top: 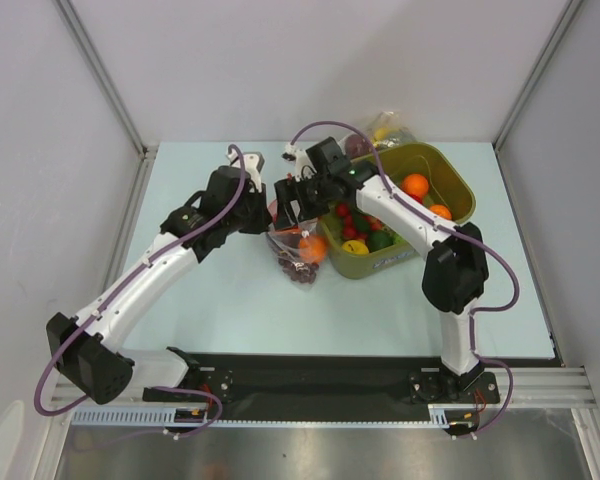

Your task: Open the zip-top bag and remove the fake food

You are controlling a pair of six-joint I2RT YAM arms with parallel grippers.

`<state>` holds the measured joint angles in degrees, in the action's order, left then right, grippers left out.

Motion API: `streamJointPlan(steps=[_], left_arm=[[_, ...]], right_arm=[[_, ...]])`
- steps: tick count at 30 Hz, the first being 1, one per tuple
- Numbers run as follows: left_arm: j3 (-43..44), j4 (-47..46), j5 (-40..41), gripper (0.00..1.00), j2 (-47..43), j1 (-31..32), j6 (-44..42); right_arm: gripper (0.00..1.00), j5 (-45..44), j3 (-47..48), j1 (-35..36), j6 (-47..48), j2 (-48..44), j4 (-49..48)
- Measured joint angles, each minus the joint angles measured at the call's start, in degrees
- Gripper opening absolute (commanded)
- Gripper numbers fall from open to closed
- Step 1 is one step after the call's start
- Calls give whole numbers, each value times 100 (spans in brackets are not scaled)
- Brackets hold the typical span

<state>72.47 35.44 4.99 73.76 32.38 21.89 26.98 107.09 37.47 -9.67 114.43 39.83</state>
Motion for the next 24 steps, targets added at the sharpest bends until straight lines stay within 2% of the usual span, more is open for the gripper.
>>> streamJointPlan(steps=[10, 16, 24], left_arm=[[-122, 7, -118, 0, -4, -33, -214], [-125, 157, -127, 0, -15, -142, -345], [-181, 201, -205, 0, -33, -299, -446]], right_arm=[[86, -422, 584, 365, -229, 680, -87], [87, -1005, 750, 490, -227, 1019, -48], [87, -1453, 942, 612, -138, 1224, 42]])
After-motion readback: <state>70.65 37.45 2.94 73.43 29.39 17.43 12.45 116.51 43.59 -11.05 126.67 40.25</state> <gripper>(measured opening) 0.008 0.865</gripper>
